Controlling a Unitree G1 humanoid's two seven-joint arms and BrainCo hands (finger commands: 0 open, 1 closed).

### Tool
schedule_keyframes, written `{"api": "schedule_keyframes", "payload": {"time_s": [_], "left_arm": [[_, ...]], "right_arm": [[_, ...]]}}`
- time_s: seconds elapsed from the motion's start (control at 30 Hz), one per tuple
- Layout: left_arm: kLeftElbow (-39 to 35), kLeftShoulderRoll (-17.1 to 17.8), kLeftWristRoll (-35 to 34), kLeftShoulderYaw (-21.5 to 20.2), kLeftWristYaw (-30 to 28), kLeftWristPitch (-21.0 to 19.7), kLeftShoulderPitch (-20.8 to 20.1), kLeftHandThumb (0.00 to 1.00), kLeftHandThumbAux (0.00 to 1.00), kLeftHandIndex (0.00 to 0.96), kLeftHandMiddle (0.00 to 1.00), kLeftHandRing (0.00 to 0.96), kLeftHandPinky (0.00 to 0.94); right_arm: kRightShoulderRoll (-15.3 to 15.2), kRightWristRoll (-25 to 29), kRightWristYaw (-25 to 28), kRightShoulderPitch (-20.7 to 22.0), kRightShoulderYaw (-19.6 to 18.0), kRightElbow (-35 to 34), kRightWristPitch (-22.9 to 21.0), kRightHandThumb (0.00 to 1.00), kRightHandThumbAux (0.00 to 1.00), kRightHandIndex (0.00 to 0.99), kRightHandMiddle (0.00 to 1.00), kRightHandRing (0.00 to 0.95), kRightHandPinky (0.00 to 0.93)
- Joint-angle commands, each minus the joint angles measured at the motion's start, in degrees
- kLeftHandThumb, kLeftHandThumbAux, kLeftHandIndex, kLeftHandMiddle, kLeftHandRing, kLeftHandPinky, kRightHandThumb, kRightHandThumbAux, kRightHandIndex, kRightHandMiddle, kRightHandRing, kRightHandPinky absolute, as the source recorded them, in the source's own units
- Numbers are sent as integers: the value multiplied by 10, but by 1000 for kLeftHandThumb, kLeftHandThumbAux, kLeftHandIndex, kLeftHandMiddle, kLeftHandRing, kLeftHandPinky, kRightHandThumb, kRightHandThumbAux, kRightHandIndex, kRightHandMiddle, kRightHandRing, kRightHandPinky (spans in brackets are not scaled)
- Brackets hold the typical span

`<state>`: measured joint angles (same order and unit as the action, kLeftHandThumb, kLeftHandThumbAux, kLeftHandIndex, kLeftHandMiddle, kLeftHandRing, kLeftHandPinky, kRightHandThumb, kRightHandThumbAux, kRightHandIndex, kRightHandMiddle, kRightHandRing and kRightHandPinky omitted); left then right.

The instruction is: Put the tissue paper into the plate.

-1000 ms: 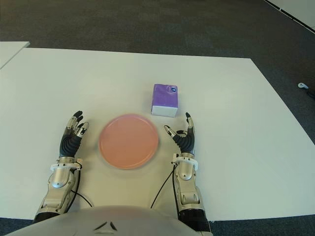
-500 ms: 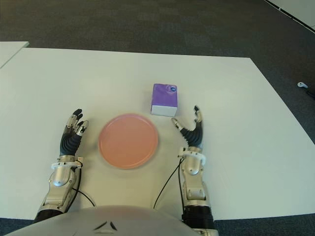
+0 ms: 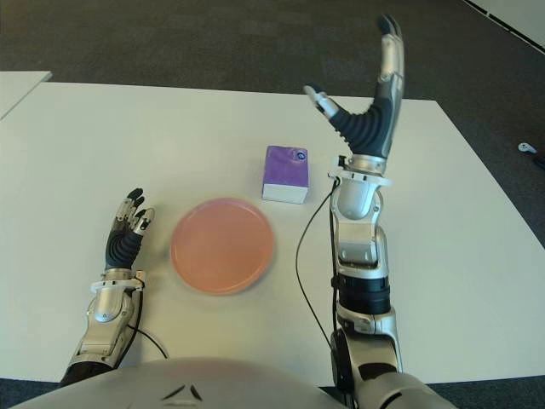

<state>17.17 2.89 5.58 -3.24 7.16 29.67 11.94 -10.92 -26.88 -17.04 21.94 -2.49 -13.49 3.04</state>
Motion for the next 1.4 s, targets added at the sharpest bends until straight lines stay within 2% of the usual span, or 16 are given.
{"api": "schedule_keyframes", "payload": {"time_s": [0.03, 1.23, 1.27, 1.3, 1.33, 1.37, 1.4], "left_arm": [[50, -11, 5, 3, 6, -32, 37, 0, 396, 0, 0, 0, 0], [63, -7, -1, 0, 4, -19, 37, 0, 402, 0, 0, 0, 0], [63, -7, -1, 0, 4, -18, 37, 0, 403, 0, 0, 0, 0], [62, -7, 0, 0, 5, -18, 37, 0, 403, 0, 0, 0, 0], [62, -7, 0, 0, 6, -18, 37, 0, 402, 0, 0, 0, 0], [62, -7, 0, 0, 6, -19, 37, 0, 402, 0, 0, 0, 0], [61, -7, 0, 0, 6, -19, 37, 0, 401, 0, 0, 0, 0]], "right_arm": [[-9, 2, 5, -17, -10, 18, -1, 172, 626, 0, 0, 0, 0], [-8, 1, 4, -21, -8, 16, 1, 175, 624, 0, 0, 0, 0], [-89, -97, 78, 54, 90, 174, 58, 175, 624, 0, 0, 0, 0], [-151, -180, 138, 117, 172, 298, 104, 212, 560, 0, 0, 0, 0], [-192, -237, 178, 161, 227, 383, 136, 229, 523, 0, 0, 0, 0], [-213, -267, 197, 185, 256, 429, 154, 236, 509, 0, 0, 0, 0], [-214, -270, 197, 189, 259, 434, 157, 244, 490, 0, 0, 0, 0]]}}
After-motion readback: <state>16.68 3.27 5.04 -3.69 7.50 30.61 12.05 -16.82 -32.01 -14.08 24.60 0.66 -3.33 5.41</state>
